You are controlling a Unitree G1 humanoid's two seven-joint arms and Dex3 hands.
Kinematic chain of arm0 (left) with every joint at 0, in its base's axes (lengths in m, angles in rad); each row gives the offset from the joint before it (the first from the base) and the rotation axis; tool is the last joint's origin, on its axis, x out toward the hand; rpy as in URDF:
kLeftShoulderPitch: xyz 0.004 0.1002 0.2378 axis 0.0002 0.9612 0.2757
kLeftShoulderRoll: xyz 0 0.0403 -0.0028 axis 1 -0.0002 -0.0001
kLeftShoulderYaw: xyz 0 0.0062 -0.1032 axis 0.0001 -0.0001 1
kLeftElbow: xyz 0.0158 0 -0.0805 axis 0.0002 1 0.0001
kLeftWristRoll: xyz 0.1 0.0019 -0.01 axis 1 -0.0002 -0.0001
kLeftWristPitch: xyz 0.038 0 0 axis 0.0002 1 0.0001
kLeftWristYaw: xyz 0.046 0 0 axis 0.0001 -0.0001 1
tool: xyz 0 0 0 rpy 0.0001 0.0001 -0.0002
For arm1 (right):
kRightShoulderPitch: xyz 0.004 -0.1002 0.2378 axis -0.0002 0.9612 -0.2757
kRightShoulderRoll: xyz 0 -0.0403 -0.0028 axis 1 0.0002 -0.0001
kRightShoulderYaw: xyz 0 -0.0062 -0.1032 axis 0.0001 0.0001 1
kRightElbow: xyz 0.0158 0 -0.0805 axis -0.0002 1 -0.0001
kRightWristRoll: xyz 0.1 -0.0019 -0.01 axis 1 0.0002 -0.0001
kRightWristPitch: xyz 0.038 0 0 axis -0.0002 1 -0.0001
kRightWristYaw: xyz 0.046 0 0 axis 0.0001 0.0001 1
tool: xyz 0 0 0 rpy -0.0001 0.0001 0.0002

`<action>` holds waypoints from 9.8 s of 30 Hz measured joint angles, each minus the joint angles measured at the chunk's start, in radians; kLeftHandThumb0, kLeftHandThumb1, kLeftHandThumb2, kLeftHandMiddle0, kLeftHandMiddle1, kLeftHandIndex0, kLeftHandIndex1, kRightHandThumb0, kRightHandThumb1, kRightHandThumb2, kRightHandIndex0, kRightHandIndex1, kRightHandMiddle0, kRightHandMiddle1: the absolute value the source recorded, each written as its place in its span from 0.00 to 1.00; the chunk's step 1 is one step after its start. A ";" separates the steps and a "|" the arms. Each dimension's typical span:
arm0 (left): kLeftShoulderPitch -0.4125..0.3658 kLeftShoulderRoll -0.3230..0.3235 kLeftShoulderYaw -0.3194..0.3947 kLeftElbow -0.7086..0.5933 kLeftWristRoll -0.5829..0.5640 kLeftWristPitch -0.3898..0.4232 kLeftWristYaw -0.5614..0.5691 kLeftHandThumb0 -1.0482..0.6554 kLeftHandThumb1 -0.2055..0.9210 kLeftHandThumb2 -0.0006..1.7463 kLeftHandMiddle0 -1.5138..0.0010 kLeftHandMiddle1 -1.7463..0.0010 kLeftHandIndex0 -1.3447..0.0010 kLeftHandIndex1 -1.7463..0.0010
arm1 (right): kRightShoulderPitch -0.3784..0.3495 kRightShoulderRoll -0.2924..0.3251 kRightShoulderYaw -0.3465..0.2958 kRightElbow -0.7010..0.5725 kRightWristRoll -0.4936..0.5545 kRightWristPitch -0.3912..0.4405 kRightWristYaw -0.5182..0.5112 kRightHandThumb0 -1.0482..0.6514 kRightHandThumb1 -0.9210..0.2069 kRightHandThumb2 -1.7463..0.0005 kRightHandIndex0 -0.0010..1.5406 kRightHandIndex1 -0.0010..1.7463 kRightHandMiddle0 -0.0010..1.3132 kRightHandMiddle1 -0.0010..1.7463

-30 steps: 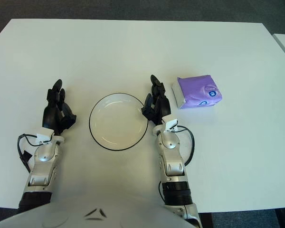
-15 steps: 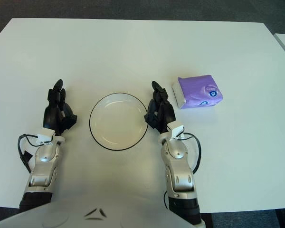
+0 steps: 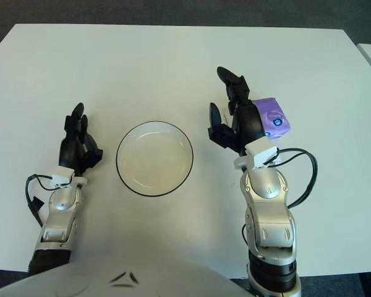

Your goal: Put the tissue paper into the plate.

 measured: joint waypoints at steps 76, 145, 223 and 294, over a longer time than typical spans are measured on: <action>-0.058 -0.013 -0.013 0.053 0.001 0.015 0.001 0.14 1.00 0.59 0.89 0.99 1.00 0.86 | -0.599 -0.862 0.111 0.670 -0.194 -1.033 0.869 0.00 0.00 0.82 0.00 0.00 0.00 0.00; -0.057 0.014 0.016 0.094 -0.015 -0.051 -0.017 0.15 1.00 0.59 0.87 0.99 1.00 0.79 | -0.512 -0.793 0.256 1.135 -0.667 -1.029 0.352 0.00 0.00 0.74 0.00 0.00 0.00 0.00; -0.065 0.010 0.029 0.112 -0.026 -0.061 -0.005 0.16 1.00 0.59 0.86 1.00 1.00 0.78 | -0.614 -0.464 0.346 1.652 -0.597 -1.074 -0.402 0.29 0.72 0.10 0.78 1.00 0.59 1.00; -0.119 0.036 0.027 0.160 -0.048 -0.069 -0.016 0.15 1.00 0.59 0.89 1.00 1.00 0.82 | -0.803 -0.280 0.136 0.604 -0.451 -0.422 0.178 0.33 0.59 0.21 0.78 1.00 0.50 1.00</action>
